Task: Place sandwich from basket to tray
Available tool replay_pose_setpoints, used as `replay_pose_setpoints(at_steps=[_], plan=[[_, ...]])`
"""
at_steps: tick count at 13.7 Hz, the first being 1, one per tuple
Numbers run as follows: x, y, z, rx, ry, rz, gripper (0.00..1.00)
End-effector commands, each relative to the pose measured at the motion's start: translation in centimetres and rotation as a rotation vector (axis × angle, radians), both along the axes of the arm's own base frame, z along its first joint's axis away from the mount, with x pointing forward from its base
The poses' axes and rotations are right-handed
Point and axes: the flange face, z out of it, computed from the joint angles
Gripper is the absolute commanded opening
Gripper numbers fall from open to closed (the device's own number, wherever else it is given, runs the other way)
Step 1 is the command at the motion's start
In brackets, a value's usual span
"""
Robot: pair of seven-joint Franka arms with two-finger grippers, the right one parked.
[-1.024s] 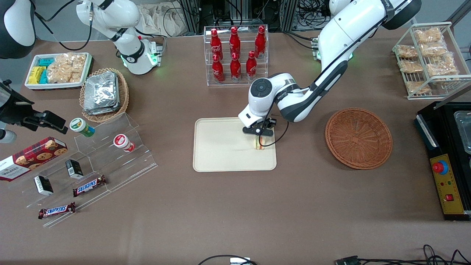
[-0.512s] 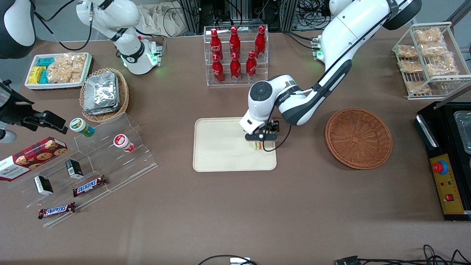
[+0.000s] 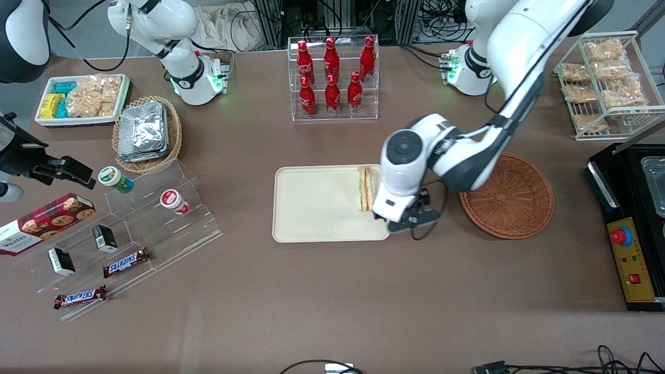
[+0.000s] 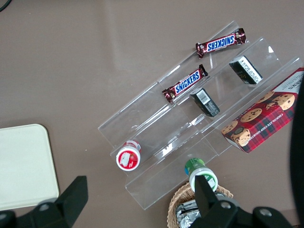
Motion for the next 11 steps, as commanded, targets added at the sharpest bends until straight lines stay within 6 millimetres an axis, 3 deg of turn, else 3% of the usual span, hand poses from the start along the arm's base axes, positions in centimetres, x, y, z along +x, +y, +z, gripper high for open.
replay_pose_setpoints(at_steps=[1, 8, 10, 11], plan=[[1.6, 4.2, 3.7, 0.02, -0.054, 0.075, 1.0], [4.1, 11.0, 9.0, 0.009, -0.003, 0.072, 1.0], [3.5, 12.1, 11.5, 0.006, 0.008, 0.011, 1.0], [3.7, 14.3, 12.3, 0.011, 0.023, 0.004, 1.0]])
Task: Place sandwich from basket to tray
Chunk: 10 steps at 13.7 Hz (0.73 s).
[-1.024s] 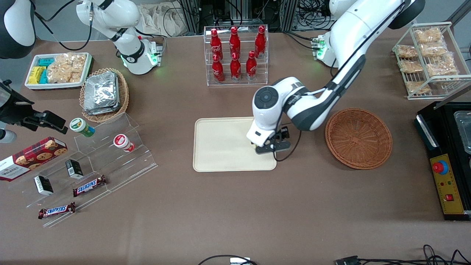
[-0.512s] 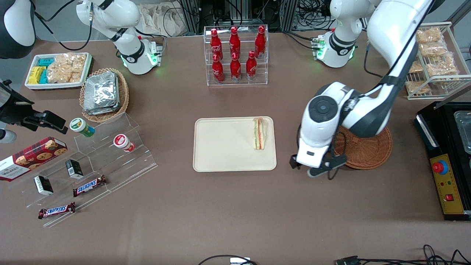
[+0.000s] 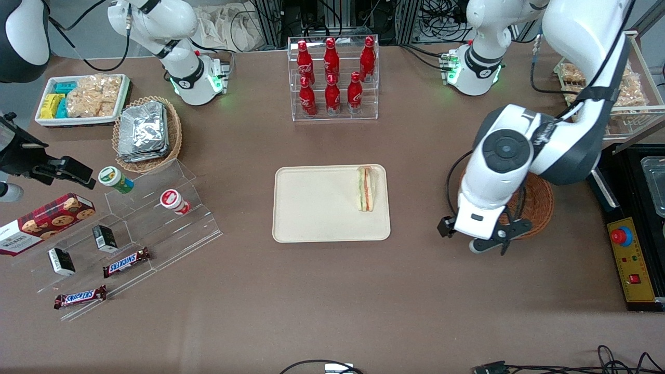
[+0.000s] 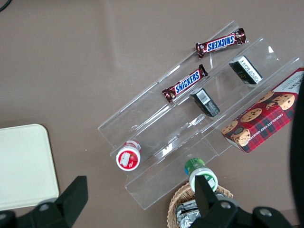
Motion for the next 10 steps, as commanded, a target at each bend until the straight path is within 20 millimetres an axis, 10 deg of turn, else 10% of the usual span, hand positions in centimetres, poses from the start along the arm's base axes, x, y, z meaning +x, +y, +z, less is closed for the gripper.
replay_pose_setpoints(at_steps=[1, 10], plan=[[-0.9, 4.1, 4.4, 0.003, 0.025, -0.05, 1.0], [-7.8, 17.4, 16.0, -0.072, 0.13, -0.308, 1.0]])
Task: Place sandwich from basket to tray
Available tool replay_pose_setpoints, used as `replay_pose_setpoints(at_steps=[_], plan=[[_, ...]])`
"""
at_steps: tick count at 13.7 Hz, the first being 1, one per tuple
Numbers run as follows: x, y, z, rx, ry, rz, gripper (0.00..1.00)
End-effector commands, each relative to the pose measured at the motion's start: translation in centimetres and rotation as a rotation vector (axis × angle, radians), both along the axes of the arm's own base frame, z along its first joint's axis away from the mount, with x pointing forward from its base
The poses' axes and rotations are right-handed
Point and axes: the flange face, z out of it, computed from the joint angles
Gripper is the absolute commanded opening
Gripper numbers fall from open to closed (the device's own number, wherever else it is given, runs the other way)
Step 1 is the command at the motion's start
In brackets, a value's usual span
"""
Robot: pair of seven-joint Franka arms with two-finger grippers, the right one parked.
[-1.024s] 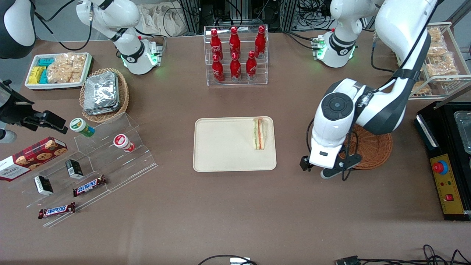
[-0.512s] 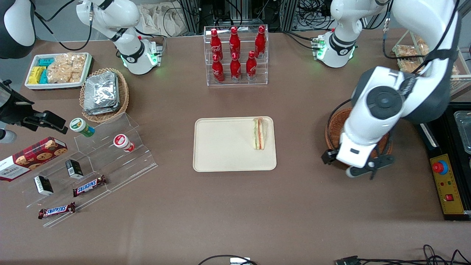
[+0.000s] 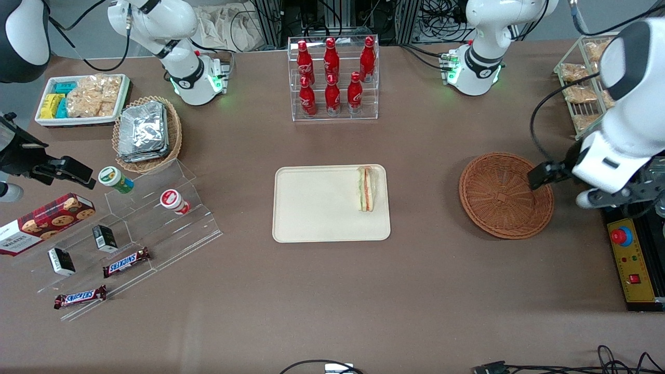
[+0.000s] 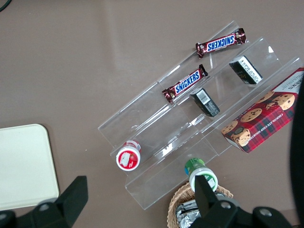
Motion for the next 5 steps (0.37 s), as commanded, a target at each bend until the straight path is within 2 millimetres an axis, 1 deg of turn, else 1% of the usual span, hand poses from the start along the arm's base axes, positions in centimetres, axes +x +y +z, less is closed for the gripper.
replay_pose_setpoints(at_steps=[1, 3, 4, 5], plan=[[-3.7, 1.2, 3.3, -0.001, 0.01, -0.091, 1.0], [-4.6, 1.5, 4.6, 0.002, 0.005, -0.13, 1.0], [-4.7, 1.9, 4.7, 0.002, 0.008, -0.122, 1.0], [-4.8, 1.9, 4.8, 0.002, 0.008, -0.122, 1.0]])
